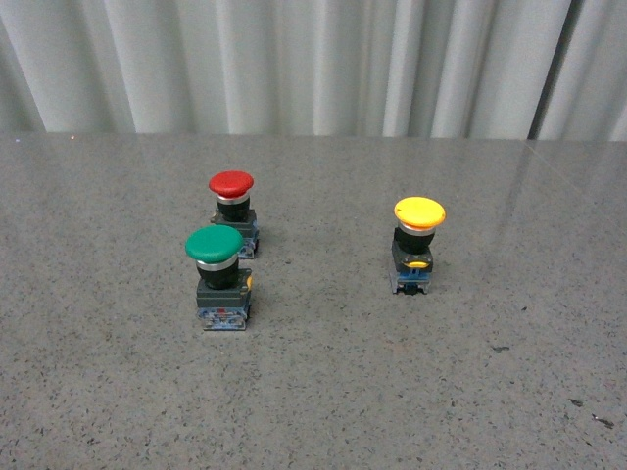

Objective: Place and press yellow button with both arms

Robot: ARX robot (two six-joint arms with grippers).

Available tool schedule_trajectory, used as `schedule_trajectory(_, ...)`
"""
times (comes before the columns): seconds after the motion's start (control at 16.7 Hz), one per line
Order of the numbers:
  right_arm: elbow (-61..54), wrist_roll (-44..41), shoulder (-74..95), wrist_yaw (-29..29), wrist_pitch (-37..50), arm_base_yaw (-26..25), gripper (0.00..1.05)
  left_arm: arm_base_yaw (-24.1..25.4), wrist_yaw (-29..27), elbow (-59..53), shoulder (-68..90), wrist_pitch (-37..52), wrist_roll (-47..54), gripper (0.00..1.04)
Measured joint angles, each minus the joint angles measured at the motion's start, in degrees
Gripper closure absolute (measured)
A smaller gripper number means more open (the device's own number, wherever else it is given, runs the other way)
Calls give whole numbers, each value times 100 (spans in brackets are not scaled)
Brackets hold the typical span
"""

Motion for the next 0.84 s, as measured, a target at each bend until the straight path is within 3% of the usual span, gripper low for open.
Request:
schedule_trajectory(0.24,0,2,0,0,-2,0,43,0,0,0,0,0,0,7)
schedule_trajectory(0.48,0,2,0,0,-2,0,8,0,0,0,0,0,0,7)
schedule_trajectory(0.84,0,2,0,0,-2,0,7,0,0,0,0,0,0,7)
